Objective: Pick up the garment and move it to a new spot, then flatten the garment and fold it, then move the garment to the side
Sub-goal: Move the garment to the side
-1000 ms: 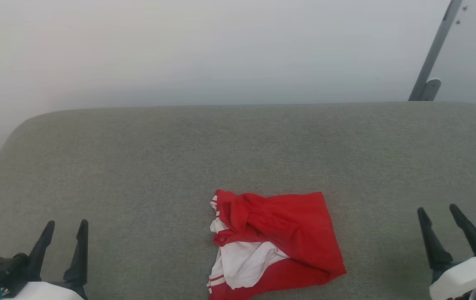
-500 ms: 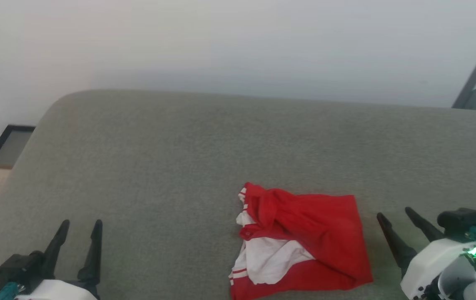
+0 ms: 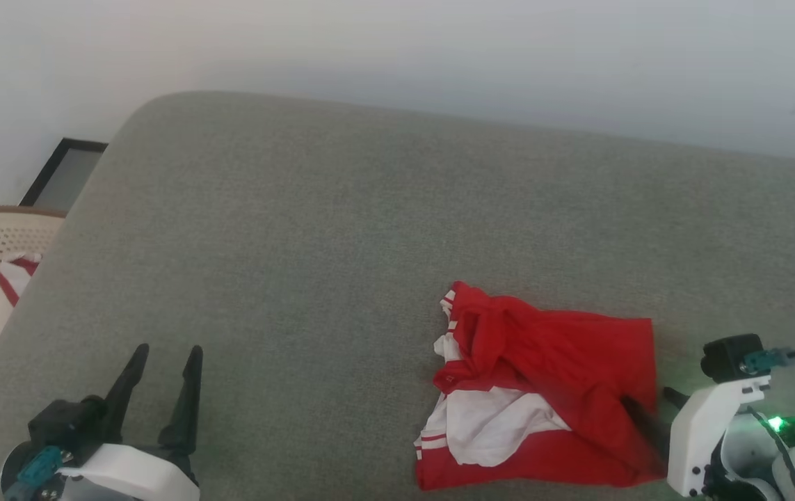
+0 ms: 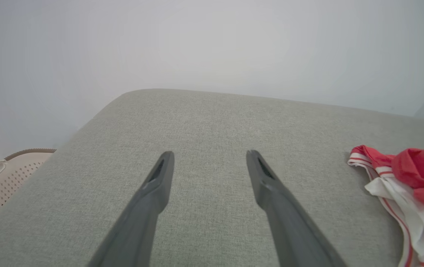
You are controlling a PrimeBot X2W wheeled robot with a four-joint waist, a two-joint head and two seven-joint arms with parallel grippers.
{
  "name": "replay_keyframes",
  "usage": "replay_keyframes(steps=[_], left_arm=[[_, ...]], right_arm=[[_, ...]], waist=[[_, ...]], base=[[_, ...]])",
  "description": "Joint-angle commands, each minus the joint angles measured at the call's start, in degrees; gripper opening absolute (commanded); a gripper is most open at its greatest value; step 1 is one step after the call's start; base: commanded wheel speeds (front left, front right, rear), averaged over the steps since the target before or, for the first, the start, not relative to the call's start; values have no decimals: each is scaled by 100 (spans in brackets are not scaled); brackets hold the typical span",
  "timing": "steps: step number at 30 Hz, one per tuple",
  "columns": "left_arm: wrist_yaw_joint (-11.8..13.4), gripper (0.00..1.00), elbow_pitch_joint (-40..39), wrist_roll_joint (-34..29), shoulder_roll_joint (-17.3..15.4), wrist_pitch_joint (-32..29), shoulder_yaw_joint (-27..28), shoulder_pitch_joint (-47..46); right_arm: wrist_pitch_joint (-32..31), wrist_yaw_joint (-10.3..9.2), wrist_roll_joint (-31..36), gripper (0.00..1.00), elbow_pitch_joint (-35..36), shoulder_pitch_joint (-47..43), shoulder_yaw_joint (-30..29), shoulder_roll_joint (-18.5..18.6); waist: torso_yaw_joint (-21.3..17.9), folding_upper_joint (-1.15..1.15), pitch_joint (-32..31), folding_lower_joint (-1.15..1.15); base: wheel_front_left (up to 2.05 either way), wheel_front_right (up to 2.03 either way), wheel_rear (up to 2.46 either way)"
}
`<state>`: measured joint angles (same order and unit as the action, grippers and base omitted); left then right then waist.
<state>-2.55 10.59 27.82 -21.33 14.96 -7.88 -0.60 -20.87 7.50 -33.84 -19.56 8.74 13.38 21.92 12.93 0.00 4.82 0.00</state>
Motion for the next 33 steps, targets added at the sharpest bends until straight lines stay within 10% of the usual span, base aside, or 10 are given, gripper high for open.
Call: replay_keyframes(steps=[1, 6, 7, 33], left_arm=[[-22, 100, 23, -25, 27, 20, -5, -102], [-63, 100, 83, -58, 83, 23, -11, -190], [-72, 100, 116, -76, 100, 24, -14, -225], [-278, 100, 184, -425, 256, 26, -51, -818]], right_arm=[[-150, -4, -83, 100, -48, 73, 48, -20], [-652, -3, -149, 100, -124, 150, 215, 22], [-739, -3, -173, 0, -99, 217, 308, 58], [-461, -7, 316, 0, 5, 1470, -53, 1249]], waist=[[49, 0, 55, 0], [83, 0, 135, 0], [85, 0, 158, 0], [-1006, 0, 505, 0]], base=[[0, 0, 0], [0, 0, 0], [0, 0, 0], [0, 0, 0]])
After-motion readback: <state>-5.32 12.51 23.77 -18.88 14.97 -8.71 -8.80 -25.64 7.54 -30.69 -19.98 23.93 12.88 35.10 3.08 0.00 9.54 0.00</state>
